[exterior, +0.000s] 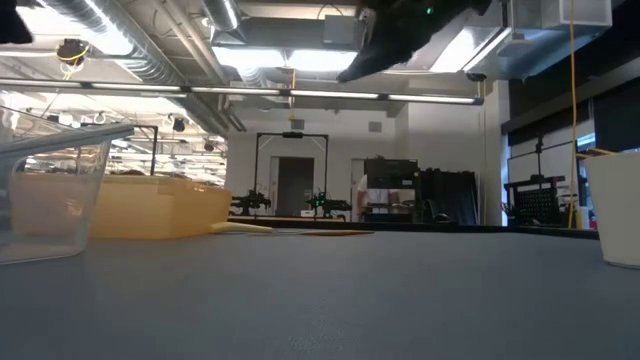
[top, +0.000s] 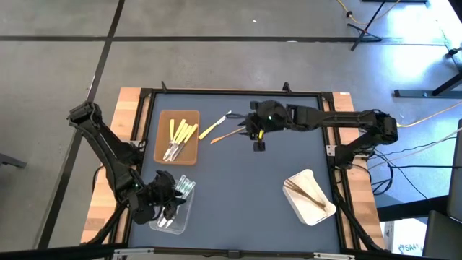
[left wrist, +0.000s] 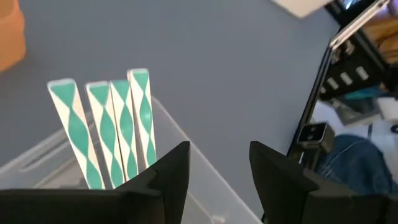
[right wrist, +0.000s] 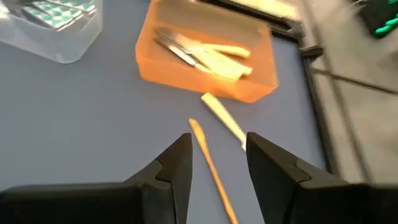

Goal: Sort silverware by color (type)
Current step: Put the gold knife into the white bin

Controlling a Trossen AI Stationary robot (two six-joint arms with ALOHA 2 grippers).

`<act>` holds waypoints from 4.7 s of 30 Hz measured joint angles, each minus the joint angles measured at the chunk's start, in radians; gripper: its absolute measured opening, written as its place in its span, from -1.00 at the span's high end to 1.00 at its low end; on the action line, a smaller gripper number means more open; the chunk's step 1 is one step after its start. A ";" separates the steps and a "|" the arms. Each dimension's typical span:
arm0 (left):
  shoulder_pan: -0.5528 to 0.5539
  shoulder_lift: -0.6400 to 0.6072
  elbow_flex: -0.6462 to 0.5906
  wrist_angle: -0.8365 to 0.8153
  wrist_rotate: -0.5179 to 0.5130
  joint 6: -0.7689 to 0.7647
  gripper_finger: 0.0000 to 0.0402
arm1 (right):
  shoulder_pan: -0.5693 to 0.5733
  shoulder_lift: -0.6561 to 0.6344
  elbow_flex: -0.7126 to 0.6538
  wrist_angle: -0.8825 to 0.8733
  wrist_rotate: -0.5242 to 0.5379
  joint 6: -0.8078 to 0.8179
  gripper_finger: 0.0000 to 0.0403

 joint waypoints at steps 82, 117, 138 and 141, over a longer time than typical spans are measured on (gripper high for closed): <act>0.064 -0.008 0.000 0.039 -0.060 0.103 0.20 | -0.240 0.546 0.001 0.129 -0.121 -0.010 0.79; 0.065 -0.008 0.001 0.040 -0.060 0.103 0.20 | -0.240 0.446 -0.005 -0.049 -0.156 -0.013 0.80; 0.148 -0.007 0.001 0.041 -0.060 0.103 0.20 | -0.126 0.406 -0.002 -0.112 -0.151 -0.088 0.98; 0.155 -0.007 0.001 0.041 -0.060 0.103 0.20 | -0.100 0.406 -0.001 -0.114 -0.151 -0.096 0.97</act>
